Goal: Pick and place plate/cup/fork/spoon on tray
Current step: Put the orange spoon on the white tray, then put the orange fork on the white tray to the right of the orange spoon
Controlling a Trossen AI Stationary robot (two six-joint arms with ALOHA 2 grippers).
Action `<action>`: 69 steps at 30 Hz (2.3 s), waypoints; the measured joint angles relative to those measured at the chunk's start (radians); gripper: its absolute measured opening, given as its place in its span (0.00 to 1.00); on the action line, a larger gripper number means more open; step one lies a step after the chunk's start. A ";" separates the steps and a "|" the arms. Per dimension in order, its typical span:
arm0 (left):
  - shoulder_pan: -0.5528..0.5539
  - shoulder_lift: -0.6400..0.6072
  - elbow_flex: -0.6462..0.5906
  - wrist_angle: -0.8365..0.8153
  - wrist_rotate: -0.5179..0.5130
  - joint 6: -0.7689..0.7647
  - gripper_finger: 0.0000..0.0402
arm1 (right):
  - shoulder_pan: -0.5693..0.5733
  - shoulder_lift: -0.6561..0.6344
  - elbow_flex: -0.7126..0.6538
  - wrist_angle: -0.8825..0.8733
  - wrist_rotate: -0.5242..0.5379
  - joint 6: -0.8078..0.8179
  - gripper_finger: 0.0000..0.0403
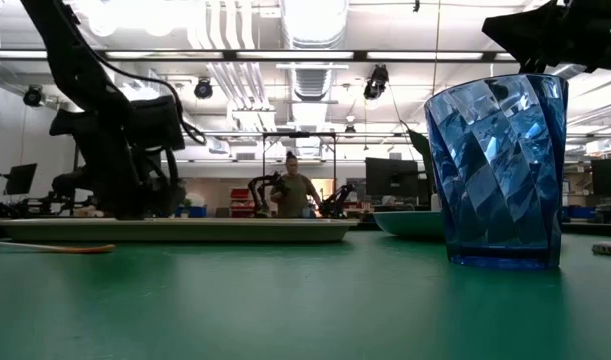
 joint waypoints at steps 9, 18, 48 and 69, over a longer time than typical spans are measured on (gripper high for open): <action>0.048 0.056 0.003 0.006 -0.058 -0.003 0.00 | 0.000 0.000 0.000 0.000 0.000 0.001 0.11; 0.072 0.043 -0.001 -0.005 -0.071 -0.004 0.00 | 0.000 0.000 0.000 0.000 0.000 0.002 0.11; -0.290 -0.254 0.089 0.002 0.197 -0.008 0.00 | 0.000 0.000 0.000 0.000 0.000 0.012 0.11; -0.628 -0.033 0.439 0.001 0.260 -0.056 0.00 | 0.000 0.000 0.000 0.000 -0.001 0.024 0.11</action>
